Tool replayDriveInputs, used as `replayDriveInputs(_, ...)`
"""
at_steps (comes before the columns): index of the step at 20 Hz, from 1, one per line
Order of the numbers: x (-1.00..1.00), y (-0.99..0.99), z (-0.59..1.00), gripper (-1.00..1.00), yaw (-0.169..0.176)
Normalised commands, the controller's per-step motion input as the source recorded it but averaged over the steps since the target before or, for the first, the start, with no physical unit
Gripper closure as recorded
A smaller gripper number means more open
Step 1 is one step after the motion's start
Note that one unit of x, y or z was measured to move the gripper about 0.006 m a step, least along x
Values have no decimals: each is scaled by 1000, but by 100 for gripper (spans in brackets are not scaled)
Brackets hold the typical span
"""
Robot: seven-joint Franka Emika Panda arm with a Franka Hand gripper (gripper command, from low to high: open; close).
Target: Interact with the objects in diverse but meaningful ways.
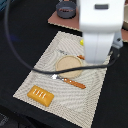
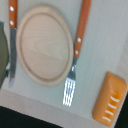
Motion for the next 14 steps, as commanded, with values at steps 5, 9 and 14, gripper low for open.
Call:
replayDriveInputs(5,111,866,-33,-100,30)
replayDriveInputs(9,57,712,-93,-100,73)
replayDriveInputs(14,13,727,-57,-100,107)
